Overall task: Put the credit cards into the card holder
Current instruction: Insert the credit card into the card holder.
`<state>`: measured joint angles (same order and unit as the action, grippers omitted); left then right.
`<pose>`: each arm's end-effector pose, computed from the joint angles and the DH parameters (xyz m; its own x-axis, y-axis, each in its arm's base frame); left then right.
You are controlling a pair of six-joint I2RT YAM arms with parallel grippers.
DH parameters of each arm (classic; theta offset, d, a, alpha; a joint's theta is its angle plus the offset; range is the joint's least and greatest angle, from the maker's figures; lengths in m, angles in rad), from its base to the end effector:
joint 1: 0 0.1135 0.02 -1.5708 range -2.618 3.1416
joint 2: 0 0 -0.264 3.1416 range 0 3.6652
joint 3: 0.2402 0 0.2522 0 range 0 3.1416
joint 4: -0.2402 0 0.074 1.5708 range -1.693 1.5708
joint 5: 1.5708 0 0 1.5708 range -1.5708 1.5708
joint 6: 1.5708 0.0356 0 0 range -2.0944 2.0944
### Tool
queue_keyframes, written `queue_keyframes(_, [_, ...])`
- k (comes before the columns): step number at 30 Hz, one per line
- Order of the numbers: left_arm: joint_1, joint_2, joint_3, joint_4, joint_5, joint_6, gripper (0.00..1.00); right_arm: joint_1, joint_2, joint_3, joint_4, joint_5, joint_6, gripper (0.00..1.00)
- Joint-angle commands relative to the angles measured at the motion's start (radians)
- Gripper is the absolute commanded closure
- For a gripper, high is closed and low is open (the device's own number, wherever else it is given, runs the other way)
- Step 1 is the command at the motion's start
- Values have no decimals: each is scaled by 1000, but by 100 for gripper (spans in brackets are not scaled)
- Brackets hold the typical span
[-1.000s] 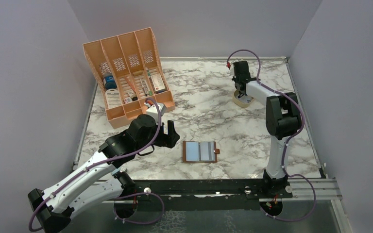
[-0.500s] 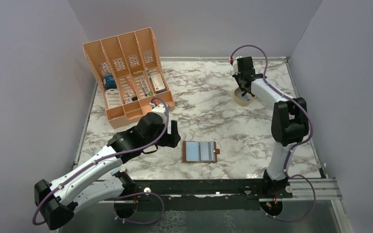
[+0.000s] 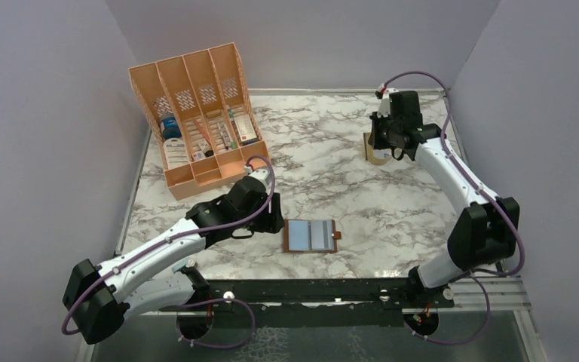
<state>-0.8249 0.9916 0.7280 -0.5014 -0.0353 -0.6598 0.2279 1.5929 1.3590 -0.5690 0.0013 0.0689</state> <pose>0.1412 -0.1509 0.2527 -0.8107 -0.0253 -0.5850 0.2782 0.8624 -0.4229 0.3450 0.0800 0.3002 -0.7146 -0.0951 -0.6930 -0.1763 0.9832 0.0469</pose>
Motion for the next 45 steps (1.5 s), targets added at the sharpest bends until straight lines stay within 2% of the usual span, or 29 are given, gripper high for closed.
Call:
queue_keyframes(1, [0, 40, -19, 71, 67, -40, 39, 2, -144, -137, 15, -293, 164, 99])
queue_keyframes(7, [1, 82, -55, 150, 94, -67, 40, 5, -352, -349, 105, -544, 292, 99])
queue_keyframes(13, [5, 151, -86, 230, 132, -93, 47, 26, -470, -527, 158, -661, 436, 99])
queue_keyframes(16, [4, 180, -111, 295, 182, -103, 56, 38, -509, -608, 204, -704, 479, 99])
queue_keyframes(22, [6, 227, -144, 378, 220, -125, 84, 52, -570, -724, 298, -733, 578, 99])
queue_keyframes(29, [6, 257, -175, 422, 220, -129, 99, 72, -584, -802, 371, -735, 643, 99])
queue_keyframes(35, [6, 273, -183, 425, 209, -125, 100, 107, -557, -836, 431, -713, 682, 99])
queue_keyframes(45, [6, 278, -209, 433, 191, -124, 100, 234, -464, -884, 568, -639, 752, 99])
